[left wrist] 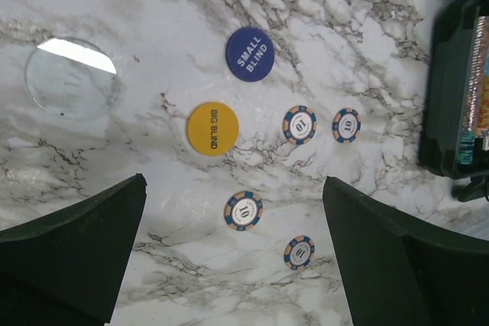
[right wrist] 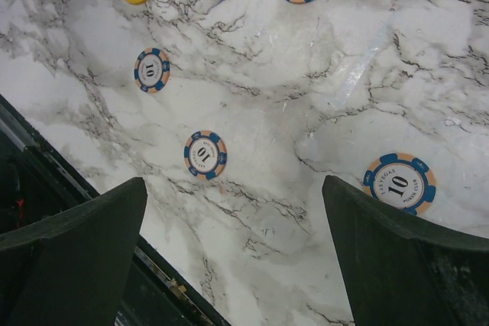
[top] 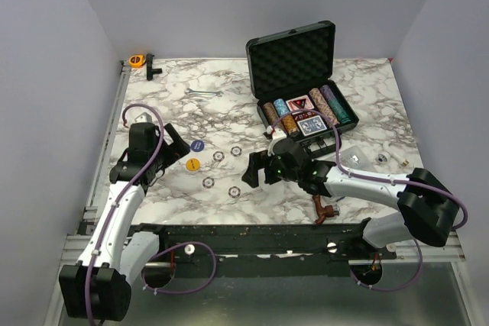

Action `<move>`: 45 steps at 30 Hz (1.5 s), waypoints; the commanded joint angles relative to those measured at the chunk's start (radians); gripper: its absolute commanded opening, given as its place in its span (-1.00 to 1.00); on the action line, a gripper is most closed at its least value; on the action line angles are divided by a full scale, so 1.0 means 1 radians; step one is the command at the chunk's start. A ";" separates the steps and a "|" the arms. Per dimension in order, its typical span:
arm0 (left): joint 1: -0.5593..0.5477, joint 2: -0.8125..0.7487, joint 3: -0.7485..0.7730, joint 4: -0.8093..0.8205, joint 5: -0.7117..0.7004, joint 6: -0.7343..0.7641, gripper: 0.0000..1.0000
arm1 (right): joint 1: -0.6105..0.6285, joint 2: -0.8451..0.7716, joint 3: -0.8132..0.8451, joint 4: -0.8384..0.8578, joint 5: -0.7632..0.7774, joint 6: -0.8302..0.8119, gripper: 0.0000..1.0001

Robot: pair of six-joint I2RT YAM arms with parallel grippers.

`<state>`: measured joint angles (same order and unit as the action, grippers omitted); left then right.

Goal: Pack up texas hold em set

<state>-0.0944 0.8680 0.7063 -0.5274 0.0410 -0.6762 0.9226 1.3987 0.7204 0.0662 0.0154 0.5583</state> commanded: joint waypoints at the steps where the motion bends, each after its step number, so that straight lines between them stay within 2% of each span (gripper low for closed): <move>1: 0.031 0.029 -0.027 -0.044 0.055 -0.062 0.97 | -0.003 -0.014 -0.017 0.085 -0.041 -0.023 1.00; 6: 0.083 0.143 0.005 -0.089 -0.062 -0.072 0.97 | -0.010 -0.089 -0.059 0.120 -0.040 -0.051 1.00; 8: 0.140 0.216 0.017 -0.086 -0.085 -0.041 0.97 | -0.013 -0.104 -0.071 0.124 -0.035 -0.062 1.00; 12: 0.206 0.403 0.084 -0.108 -0.062 0.066 0.97 | -0.015 -0.138 -0.093 0.122 -0.020 -0.067 1.00; 20: 0.231 0.660 0.225 -0.164 0.017 0.113 0.97 | -0.024 -0.182 -0.118 0.113 0.029 -0.074 1.00; 26: 0.231 0.708 0.281 -0.196 -0.063 0.128 0.96 | -0.024 -0.179 -0.115 0.107 0.024 -0.075 1.00; 31: 0.231 0.788 0.352 -0.250 -0.091 0.150 0.78 | -0.026 -0.150 -0.105 0.101 0.040 -0.073 1.00; 38: 0.233 0.814 0.328 -0.236 -0.123 0.159 0.64 | -0.025 -0.132 -0.090 0.084 0.055 -0.075 1.00; 45: 0.233 0.845 0.374 -0.243 -0.164 0.179 0.55 | -0.026 -0.130 -0.083 0.073 0.055 -0.075 1.00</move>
<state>0.1310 1.6756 1.0389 -0.7498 -0.0692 -0.5194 0.9012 1.2606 0.6147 0.1558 0.0406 0.4965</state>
